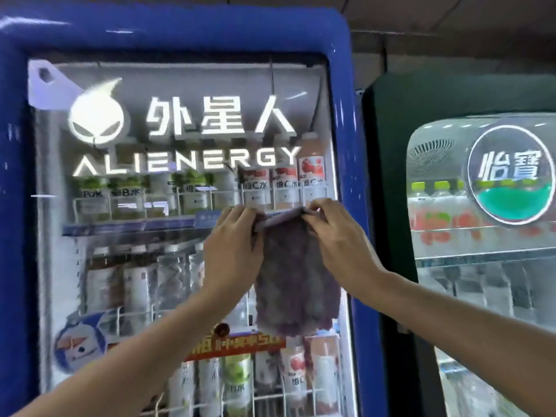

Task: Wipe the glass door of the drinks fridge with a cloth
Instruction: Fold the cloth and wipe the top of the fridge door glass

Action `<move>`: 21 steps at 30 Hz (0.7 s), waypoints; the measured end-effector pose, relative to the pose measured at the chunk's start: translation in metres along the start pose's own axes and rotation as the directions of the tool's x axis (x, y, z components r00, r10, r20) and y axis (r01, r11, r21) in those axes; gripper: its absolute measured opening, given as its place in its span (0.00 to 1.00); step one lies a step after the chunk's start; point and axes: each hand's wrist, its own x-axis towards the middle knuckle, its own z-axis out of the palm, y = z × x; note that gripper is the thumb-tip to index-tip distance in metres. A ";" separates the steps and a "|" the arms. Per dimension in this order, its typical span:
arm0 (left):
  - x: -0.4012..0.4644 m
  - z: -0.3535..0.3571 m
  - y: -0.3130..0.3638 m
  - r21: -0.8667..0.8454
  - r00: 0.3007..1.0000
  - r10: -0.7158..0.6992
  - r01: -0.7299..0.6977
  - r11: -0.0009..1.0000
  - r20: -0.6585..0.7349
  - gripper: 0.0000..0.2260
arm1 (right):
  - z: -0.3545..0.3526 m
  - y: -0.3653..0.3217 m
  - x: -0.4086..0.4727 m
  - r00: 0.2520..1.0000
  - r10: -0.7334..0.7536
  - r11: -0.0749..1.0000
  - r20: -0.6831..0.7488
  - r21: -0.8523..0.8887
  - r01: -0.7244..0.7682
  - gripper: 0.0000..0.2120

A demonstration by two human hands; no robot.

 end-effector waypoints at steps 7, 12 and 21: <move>0.088 0.017 0.018 0.250 0.978 0.210 -0.202 0.947 -0.006 0.07 | -0.012 0.039 0.087 0.996 -0.069 0.972 -0.056 -0.228 0.054 0.15; 0.148 0.024 0.030 0.396 0.967 0.251 -0.248 0.884 0.047 0.10 | -0.025 0.054 0.135 0.997 -0.064 0.867 0.036 -0.493 0.073 0.20; 0.172 0.033 0.036 0.488 0.988 0.088 -0.140 0.861 0.127 0.10 | 0.009 0.033 0.135 0.976 0.207 0.884 -0.068 -0.414 -0.216 0.31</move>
